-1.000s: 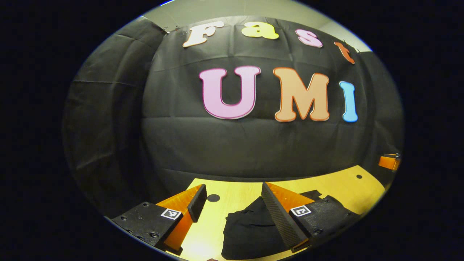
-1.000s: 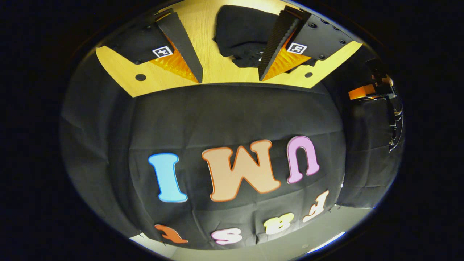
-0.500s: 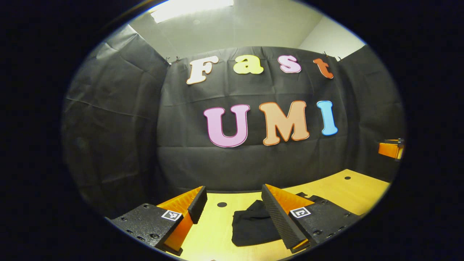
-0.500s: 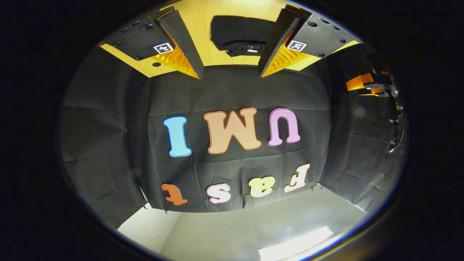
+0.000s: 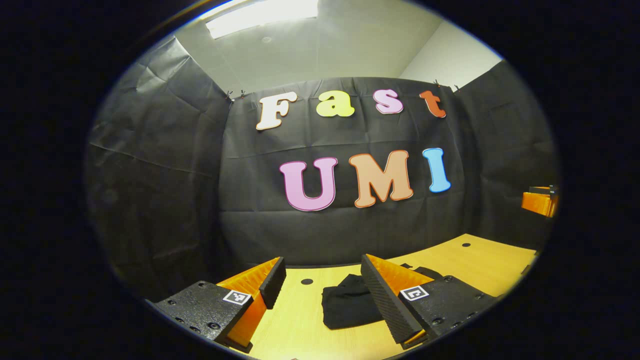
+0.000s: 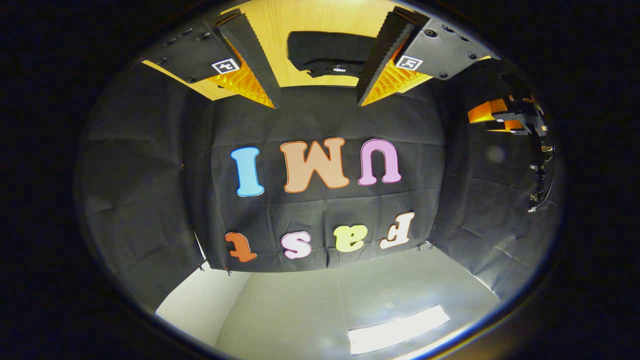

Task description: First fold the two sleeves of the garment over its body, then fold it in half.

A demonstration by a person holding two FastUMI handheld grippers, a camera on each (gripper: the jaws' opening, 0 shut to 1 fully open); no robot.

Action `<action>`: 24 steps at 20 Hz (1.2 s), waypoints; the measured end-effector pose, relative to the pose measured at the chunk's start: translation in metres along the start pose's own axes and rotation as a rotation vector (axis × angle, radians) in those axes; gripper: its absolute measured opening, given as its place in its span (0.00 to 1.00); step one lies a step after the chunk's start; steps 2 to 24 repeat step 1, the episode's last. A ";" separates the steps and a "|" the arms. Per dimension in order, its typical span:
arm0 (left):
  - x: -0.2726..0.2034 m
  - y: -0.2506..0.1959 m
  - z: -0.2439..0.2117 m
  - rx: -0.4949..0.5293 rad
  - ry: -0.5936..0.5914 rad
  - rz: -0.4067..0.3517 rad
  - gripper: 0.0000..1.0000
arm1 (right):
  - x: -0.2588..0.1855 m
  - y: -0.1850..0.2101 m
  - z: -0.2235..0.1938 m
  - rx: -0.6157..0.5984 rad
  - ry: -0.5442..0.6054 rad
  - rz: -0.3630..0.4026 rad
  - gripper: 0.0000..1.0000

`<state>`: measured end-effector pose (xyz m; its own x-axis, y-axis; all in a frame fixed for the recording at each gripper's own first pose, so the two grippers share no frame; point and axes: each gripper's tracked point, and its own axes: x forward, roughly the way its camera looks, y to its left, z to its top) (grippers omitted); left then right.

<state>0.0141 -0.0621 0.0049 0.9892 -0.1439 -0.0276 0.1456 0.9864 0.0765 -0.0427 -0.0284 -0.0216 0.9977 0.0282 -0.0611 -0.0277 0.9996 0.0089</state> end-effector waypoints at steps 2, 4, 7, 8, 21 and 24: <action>-0.002 0.000 0.001 0.001 0.000 -0.004 0.92 | -0.004 0.001 0.001 0.000 -0.002 -0.002 0.96; -0.002 0.000 0.001 0.001 0.000 -0.004 0.92 | -0.004 0.001 0.001 0.000 -0.002 -0.002 0.96; -0.002 0.000 0.001 0.001 0.000 -0.004 0.92 | -0.004 0.001 0.001 0.000 -0.002 -0.002 0.96; -0.002 0.000 0.001 0.001 0.000 -0.004 0.92 | -0.004 0.001 0.001 0.000 -0.002 -0.002 0.96; -0.002 0.000 0.001 0.001 0.000 -0.004 0.92 | -0.004 0.001 0.001 0.000 -0.002 -0.002 0.96; -0.002 0.000 0.001 0.001 0.000 -0.004 0.92 | -0.004 0.001 0.001 0.000 -0.002 -0.002 0.96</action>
